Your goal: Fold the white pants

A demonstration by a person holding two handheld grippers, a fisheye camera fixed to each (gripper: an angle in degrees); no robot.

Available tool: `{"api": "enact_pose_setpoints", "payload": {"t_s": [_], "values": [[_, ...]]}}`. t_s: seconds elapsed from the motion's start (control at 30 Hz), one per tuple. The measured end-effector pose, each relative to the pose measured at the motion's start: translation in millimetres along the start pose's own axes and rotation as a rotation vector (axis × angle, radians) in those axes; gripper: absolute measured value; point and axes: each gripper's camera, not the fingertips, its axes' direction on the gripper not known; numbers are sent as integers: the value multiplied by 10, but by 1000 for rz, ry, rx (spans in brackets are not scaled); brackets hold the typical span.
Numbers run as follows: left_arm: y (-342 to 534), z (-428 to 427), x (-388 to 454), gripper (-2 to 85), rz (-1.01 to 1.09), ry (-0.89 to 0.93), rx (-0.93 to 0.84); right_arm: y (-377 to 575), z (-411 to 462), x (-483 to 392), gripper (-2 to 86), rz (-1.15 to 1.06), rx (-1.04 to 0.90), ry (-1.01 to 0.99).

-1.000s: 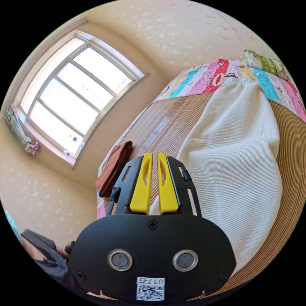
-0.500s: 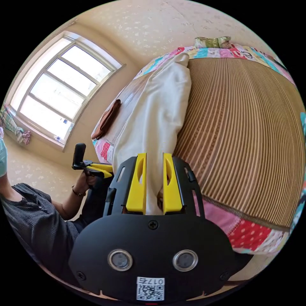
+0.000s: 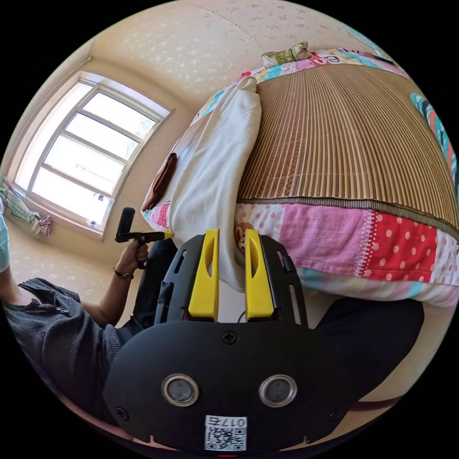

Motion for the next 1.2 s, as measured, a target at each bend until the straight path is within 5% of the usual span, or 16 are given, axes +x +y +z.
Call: {"api": "enact_pose_setpoints", "payload": {"t_s": [0.2,0.53,0.8,1.03,1.2], "values": [[45,-52,250,90,-37,-184,61,-56,309,198,134,46,-163,-74],[-206,99,210,149,5,-109,-50,-115,765,376,178,33,-418,-37],[-235,117,319,86,37,-167,-95,-257,962,402,63,-126,-525,-33],[-28,-709,451,82,78,-196,151,-87,267,245,3,-311,-474,-458],[-483,-1136,921,47,341,-168,268,-56,-314,18,3,-416,-365,-714]]}}
